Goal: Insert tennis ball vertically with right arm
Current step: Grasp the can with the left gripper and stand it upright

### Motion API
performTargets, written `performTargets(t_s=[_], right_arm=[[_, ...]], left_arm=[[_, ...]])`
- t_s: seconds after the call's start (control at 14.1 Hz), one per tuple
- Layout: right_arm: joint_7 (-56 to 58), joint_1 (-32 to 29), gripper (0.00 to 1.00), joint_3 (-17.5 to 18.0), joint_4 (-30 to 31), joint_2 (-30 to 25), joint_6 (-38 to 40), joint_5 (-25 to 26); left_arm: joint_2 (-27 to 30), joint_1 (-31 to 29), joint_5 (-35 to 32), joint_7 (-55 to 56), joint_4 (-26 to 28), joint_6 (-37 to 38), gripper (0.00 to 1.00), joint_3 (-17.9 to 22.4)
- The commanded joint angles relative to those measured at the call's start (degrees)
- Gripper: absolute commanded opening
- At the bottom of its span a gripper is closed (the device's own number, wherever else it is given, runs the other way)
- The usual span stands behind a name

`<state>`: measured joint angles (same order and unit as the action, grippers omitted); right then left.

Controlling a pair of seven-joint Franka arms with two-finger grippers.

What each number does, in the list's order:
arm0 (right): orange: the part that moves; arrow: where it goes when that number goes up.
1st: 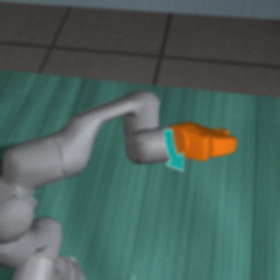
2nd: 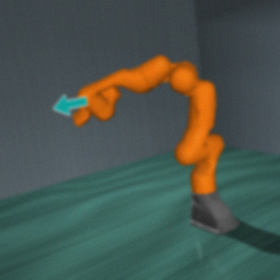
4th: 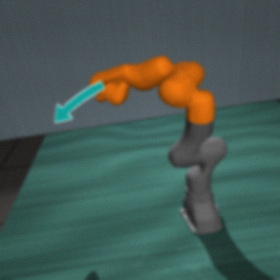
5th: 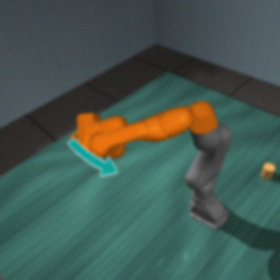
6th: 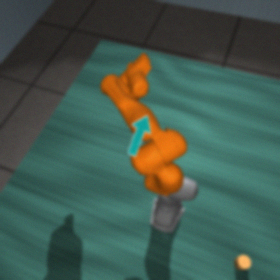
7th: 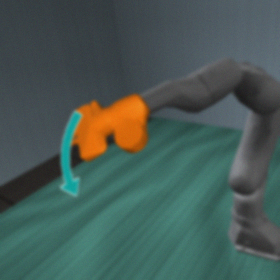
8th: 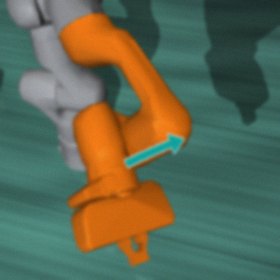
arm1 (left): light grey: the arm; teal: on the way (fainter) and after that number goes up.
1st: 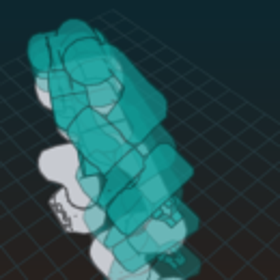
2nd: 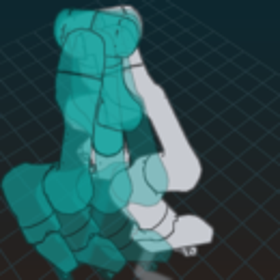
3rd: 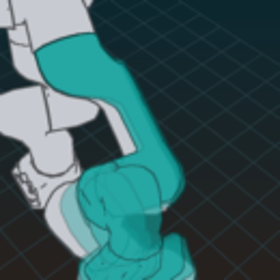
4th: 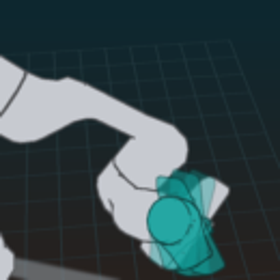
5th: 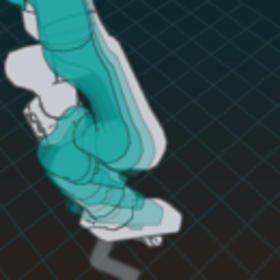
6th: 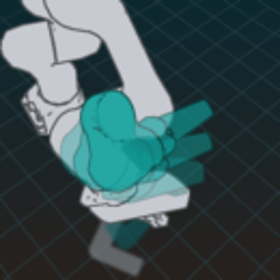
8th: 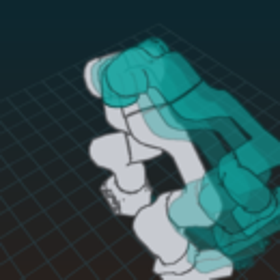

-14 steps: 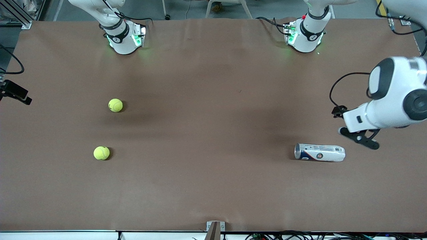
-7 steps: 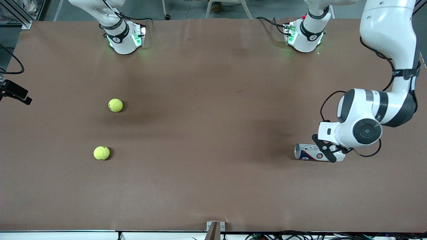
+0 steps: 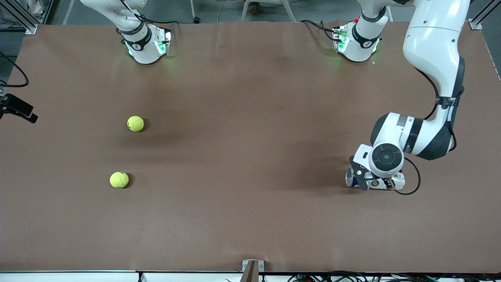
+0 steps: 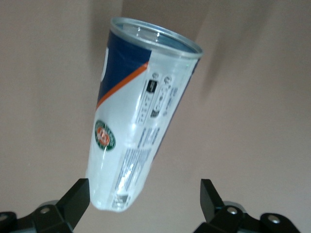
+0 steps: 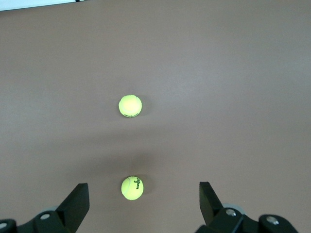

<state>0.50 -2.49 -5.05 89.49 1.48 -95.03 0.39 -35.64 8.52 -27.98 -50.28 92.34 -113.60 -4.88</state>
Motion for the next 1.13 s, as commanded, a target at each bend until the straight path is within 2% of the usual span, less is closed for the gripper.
performTargets(t_s=[0.0,0.64,0.78,1.06], right_arm=[[-0.3,0.8,1.0,-0.3,1.8,-1.6,-0.1,1.3],[-0.5,2.3,1.0,-0.2,0.7,0.5,-0.1,1.2],[-0.6,2.7,1.0,-0.3,-1.3,2.3,0.2,1.3],[-0.7,2.1,1.0,-0.3,-1.4,2.4,0.2,0.6]], left_arm=[[-1.2,0.7,-3.2,-1.2,-1.1,-0.7,1.0,0.3],[-4.3,2.1,-12.4,4.0,-1.1,-1.0,1.0,0.4],[-4.8,2.1,-12.7,6.1,-1.1,-1.0,1.0,0.4],[-6.3,3.9,-14.5,6.5,-1.2,-1.0,0.99,0.4]])
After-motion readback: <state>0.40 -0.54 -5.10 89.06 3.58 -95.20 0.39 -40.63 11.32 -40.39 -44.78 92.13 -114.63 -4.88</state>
